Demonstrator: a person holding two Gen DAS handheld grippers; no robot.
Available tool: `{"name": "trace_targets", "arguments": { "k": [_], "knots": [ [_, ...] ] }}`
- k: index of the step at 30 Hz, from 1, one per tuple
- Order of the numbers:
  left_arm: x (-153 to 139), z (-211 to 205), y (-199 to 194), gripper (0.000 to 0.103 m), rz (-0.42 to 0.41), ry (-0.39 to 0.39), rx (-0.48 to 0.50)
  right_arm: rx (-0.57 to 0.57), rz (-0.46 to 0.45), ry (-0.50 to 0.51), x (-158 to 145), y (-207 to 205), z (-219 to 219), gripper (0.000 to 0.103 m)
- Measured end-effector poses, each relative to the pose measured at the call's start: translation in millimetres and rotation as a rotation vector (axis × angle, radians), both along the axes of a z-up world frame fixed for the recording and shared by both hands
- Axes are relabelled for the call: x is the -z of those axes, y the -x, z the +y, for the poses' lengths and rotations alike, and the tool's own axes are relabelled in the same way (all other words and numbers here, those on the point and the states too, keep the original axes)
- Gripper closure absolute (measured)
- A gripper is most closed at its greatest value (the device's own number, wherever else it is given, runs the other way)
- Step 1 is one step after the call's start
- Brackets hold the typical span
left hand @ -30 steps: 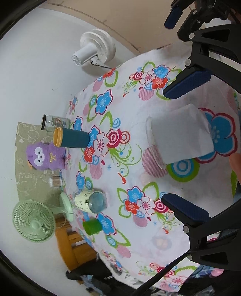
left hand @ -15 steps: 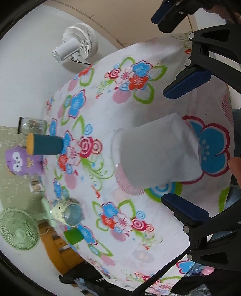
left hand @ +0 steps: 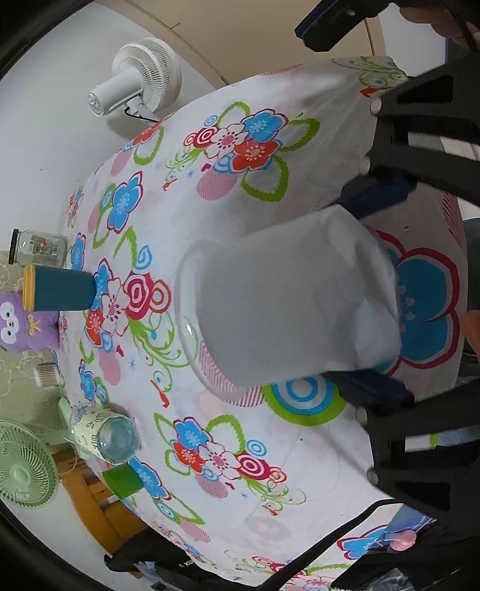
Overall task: Flip cup upside down
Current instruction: 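Rotate the left gripper to turn the white cup rim-down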
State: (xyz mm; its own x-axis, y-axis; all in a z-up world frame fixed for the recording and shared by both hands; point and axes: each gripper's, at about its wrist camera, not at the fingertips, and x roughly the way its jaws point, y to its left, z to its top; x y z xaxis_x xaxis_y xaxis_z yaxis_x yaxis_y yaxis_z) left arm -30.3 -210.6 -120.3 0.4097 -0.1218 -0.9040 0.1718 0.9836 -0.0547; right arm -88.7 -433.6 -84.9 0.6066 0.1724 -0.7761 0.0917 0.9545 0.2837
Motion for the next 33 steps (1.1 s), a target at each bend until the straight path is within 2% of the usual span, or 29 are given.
{"name": "trace_targets", "arguments": {
  "k": [14,20,24,28,33],
  "knots": [
    [-13,18,-3,0.035,-0.002,0.015,0.021,-0.019,0.001,-0.008,3,-4,11,0.019],
    [-26,21,-16,0.035,0.074,-0.019,0.145,-0.050,-0.005,0.000,3,-6,21,0.019],
    [-34,22,-26,0.035,0.159,-0.076,0.250,-0.066,-0.014,0.002,2,-7,26,0.019],
    [-45,20,-35,0.035,0.191,-0.151,0.321,-0.080,-0.015,0.001,3,-8,30,0.019],
    [-49,12,-39,0.035,0.281,-0.187,0.417,-0.089,-0.011,-0.004,5,-10,35,0.019]
  ]
}}
